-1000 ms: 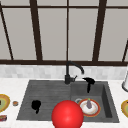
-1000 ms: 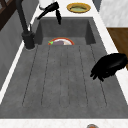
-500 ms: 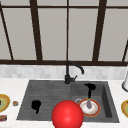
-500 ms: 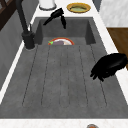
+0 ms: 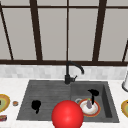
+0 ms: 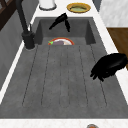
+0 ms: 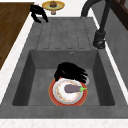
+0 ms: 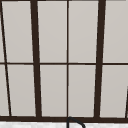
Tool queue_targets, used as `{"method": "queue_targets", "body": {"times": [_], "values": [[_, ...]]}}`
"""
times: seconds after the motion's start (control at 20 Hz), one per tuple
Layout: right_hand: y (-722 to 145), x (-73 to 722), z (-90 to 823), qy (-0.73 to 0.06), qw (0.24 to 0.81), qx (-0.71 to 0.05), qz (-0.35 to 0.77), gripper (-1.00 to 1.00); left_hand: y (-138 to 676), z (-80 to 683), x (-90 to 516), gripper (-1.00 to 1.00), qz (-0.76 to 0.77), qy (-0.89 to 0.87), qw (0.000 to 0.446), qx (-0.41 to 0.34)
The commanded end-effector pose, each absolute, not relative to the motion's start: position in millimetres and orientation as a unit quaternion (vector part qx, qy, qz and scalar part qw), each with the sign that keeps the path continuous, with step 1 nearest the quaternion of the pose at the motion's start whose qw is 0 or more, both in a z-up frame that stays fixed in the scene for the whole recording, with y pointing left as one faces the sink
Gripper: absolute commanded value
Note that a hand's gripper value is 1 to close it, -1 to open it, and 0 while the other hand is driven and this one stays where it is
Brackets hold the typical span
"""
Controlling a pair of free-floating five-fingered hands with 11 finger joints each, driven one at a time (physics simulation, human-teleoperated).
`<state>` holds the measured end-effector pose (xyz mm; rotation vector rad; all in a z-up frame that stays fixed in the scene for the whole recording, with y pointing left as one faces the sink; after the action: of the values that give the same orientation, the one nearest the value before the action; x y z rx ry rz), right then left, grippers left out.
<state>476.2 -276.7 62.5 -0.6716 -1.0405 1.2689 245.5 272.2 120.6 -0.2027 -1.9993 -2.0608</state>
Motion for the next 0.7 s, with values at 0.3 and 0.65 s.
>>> {"method": "queue_targets", "body": {"times": [0.3,0.65], "values": [[-278.0,476.0,49.6,-0.294,0.673,-0.275,0.62,-1.0,272.2,120.6,245.5,0.0,-0.71,-0.689,0.131,-0.07],[-259.7,482.1,40.4,-0.178,0.687,-0.258,0.656,-1.0,272.2,120.6,245.5,0.0,-0.71,-0.689,0.131,-0.07]]}}
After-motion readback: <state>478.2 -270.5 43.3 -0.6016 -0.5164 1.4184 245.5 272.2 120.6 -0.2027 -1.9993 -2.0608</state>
